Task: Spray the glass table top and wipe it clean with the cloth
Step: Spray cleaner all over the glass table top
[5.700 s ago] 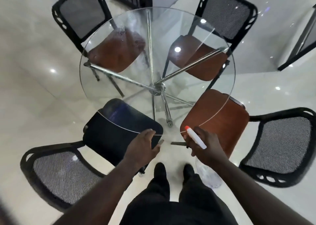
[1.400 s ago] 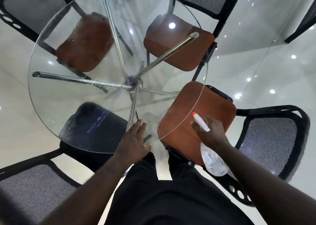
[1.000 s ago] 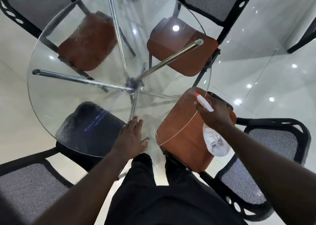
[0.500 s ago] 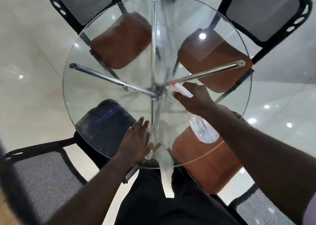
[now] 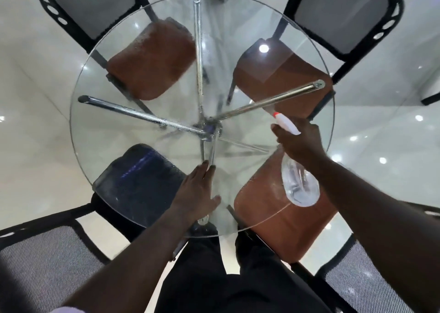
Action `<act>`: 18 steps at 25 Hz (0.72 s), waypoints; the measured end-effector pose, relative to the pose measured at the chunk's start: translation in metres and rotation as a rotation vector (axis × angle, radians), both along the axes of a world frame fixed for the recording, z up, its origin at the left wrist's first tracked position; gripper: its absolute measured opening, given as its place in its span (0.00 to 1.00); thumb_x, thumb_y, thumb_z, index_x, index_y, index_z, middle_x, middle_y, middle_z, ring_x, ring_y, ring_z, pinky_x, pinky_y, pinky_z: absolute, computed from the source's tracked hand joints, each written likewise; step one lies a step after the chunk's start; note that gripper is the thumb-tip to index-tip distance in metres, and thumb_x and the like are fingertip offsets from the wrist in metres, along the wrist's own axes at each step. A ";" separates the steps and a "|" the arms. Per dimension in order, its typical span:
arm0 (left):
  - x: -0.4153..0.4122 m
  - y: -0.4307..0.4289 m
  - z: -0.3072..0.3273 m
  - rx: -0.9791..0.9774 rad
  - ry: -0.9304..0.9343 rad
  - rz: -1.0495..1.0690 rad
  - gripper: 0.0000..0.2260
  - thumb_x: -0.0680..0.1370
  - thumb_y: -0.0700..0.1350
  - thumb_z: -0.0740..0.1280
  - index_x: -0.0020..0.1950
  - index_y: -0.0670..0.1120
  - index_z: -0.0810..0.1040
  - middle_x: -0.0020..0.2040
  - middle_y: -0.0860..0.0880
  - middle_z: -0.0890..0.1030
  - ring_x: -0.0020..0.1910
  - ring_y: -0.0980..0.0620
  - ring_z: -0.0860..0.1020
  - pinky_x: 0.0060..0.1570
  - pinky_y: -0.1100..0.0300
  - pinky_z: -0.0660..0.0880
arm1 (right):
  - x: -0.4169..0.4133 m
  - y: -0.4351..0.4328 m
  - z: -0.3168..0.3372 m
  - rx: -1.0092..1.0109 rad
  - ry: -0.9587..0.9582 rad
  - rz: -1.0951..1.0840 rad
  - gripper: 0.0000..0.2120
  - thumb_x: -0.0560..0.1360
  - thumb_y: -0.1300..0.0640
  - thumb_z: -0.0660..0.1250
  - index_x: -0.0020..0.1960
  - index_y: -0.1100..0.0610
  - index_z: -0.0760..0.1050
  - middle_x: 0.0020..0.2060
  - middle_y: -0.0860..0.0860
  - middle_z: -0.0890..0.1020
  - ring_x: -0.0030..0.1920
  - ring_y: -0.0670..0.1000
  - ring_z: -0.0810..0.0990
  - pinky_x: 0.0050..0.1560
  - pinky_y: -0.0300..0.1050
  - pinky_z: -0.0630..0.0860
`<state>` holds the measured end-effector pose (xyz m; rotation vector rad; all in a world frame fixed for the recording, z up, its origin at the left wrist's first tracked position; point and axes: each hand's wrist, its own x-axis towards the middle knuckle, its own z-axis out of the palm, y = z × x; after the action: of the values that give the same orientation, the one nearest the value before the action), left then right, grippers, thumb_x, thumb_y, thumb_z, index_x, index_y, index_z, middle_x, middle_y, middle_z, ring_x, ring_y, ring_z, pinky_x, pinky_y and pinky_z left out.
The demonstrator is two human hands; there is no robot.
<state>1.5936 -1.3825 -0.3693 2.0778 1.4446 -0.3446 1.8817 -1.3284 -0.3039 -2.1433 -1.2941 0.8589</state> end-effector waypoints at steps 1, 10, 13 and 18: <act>0.012 -0.003 0.003 0.002 -0.011 -0.020 0.42 0.80 0.59 0.67 0.86 0.46 0.49 0.87 0.46 0.46 0.86 0.46 0.50 0.84 0.50 0.51 | 0.017 -0.015 0.001 -0.022 0.007 -0.071 0.27 0.71 0.35 0.68 0.57 0.55 0.86 0.45 0.58 0.89 0.51 0.63 0.87 0.58 0.61 0.82; 0.070 -0.053 0.024 0.028 -0.003 -0.156 0.36 0.82 0.58 0.66 0.85 0.47 0.56 0.85 0.48 0.58 0.83 0.49 0.58 0.82 0.54 0.54 | 0.080 -0.139 -0.013 -0.076 0.161 -0.262 0.13 0.81 0.47 0.74 0.60 0.54 0.84 0.48 0.54 0.86 0.49 0.58 0.84 0.48 0.50 0.76; 0.075 -0.084 0.033 0.011 0.046 -0.241 0.31 0.81 0.60 0.63 0.81 0.47 0.66 0.80 0.47 0.68 0.79 0.48 0.66 0.79 0.54 0.62 | 0.070 -0.180 -0.012 -0.078 0.174 -0.159 0.10 0.80 0.49 0.76 0.45 0.55 0.82 0.40 0.53 0.84 0.45 0.63 0.86 0.48 0.62 0.81; 0.088 -0.135 0.049 0.050 -0.144 -0.167 0.21 0.79 0.59 0.68 0.68 0.51 0.80 0.64 0.50 0.83 0.60 0.48 0.83 0.59 0.50 0.80 | 0.065 -0.261 0.013 0.105 0.131 -0.174 0.17 0.79 0.44 0.77 0.56 0.58 0.83 0.47 0.55 0.86 0.49 0.58 0.85 0.53 0.60 0.81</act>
<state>1.6817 -1.5174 -0.3207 2.2212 1.2116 -0.2212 1.9464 -1.5893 -0.2906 -2.0466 -1.0477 0.8258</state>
